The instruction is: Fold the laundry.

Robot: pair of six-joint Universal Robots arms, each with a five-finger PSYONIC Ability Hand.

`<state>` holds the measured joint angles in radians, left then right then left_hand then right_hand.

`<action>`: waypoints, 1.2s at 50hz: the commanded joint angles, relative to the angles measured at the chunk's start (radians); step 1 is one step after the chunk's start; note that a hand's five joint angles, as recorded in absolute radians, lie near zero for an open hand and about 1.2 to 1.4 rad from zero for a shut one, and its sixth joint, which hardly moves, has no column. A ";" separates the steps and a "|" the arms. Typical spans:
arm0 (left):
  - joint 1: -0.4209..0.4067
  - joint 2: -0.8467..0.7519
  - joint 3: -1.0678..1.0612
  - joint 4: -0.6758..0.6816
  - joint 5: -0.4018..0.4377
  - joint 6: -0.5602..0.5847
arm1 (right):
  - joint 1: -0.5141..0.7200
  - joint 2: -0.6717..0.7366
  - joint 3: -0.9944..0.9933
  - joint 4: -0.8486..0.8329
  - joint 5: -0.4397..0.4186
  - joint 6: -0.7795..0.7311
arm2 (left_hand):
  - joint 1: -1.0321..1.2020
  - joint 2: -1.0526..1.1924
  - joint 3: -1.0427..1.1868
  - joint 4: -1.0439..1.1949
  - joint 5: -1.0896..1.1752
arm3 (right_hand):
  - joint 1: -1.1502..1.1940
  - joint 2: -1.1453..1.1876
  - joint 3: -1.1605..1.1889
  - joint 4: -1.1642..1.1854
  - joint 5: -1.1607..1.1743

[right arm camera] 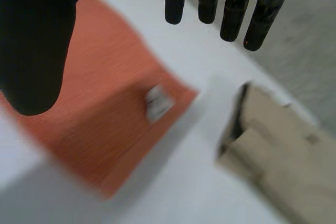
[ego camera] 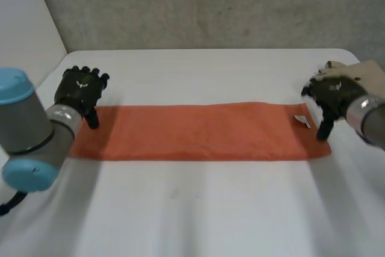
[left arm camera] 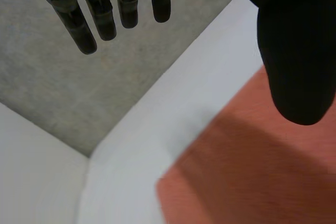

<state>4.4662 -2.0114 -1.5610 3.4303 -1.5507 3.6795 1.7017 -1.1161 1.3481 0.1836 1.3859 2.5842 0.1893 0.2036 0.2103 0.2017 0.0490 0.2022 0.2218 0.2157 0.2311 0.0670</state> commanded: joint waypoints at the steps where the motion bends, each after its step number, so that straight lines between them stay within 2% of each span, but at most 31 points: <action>1: 0.028 0.111 -0.185 0.009 0.080 -0.119 | -0.079 -0.030 0.255 -0.104 -0.102 -0.006 | 0.015 0.001 -0.006 0.003 -0.019 | 0.158 0.139 0.145 0.130 0.119; 3: 0.028 0.111 -0.200 0.024 0.080 -0.119 | -0.092 -0.030 0.296 -0.168 -0.108 -0.006 | 0.015 0.001 -0.006 0.003 -0.019 | 0.287 0.268 0.274 0.259 0.248; 9: 0.030 0.106 -0.203 0.049 0.080 -0.122 | -0.122 -0.001 0.342 -0.306 -0.110 -0.006 | 0.015 0.001 -0.006 0.003 -0.019 | 0.449 0.429 0.435 0.420 0.410; 24: 0.031 0.102 -0.206 0.050 0.077 -0.122 | -0.122 0.082 0.321 -0.361 -0.139 -0.007 | 0.015 0.001 -0.006 0.003 -0.019 | 0.655 0.635 0.641 0.626 0.615; 26: 0.031 0.102 -0.206 0.050 0.077 -0.122 | -0.120 0.085 0.318 -0.366 -0.139 -0.007 | 0.015 0.001 -0.006 0.003 -0.019 | 0.757 0.738 0.744 0.728 0.718; 29: 0.030 0.102 -0.208 0.050 0.077 -0.124 | -0.119 0.087 0.312 -0.378 -0.139 -0.006 | 0.015 0.001 -0.006 0.003 -0.019 | 1.170 1.150 1.157 1.141 1.131; 30: 0.031 0.102 -0.208 0.050 0.077 -0.124 | -0.119 0.087 0.312 -0.380 -0.139 -0.006 | 0.015 0.001 -0.006 0.003 -0.019 | 1.194 1.174 1.180 1.165 1.155; 38: 0.031 0.102 -0.206 0.050 0.077 -0.124 | -0.131 0.078 0.309 -0.375 -0.134 -0.007 | 0.015 0.001 -0.006 0.003 -0.019 | 1.194 1.174 1.181 1.165 1.155; 42: 0.031 0.102 -0.206 0.050 0.075 -0.124 | -0.175 0.070 0.325 -0.368 -0.125 -0.022 | 0.015 0.001 -0.006 0.003 -0.019 | 1.194 1.174 1.181 1.165 1.155; 50: 0.033 0.115 -0.228 0.050 0.075 -0.124 | -0.387 -0.019 0.378 -0.351 -0.134 -0.119 | 0.015 0.001 -0.006 0.003 -0.019 | 1.194 1.174 1.181 1.165 1.155; 51: 0.033 0.115 -0.229 0.050 0.075 -0.124 | -0.448 -0.036 0.382 -0.349 -0.139 -0.162 | 0.015 0.001 -0.006 0.003 -0.019 | 1.194 1.174 1.181 1.165 1.155; 55: 0.033 0.120 -0.232 0.050 0.075 -0.124 | -0.546 -0.048 0.368 -0.349 -0.131 -0.278 | 0.015 0.001 -0.006 0.003 -0.019 | 1.194 1.174 1.181 1.165 1.155; 60: 0.033 0.129 -0.234 0.050 0.074 -0.124 | -0.490 -0.097 0.353 -0.351 -0.136 -0.317 | 0.015 0.001 -0.006 0.003 -0.019 | 1.194 1.174 1.181 1.165 1.155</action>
<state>4.4992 -1.8915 -1.7923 3.4806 -1.4759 3.5558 1.1945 -1.1673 1.7208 -0.1647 1.2523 2.3382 0.1893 0.2035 0.2103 0.2017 0.0490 0.9674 1.1761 1.1806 1.1883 0.9815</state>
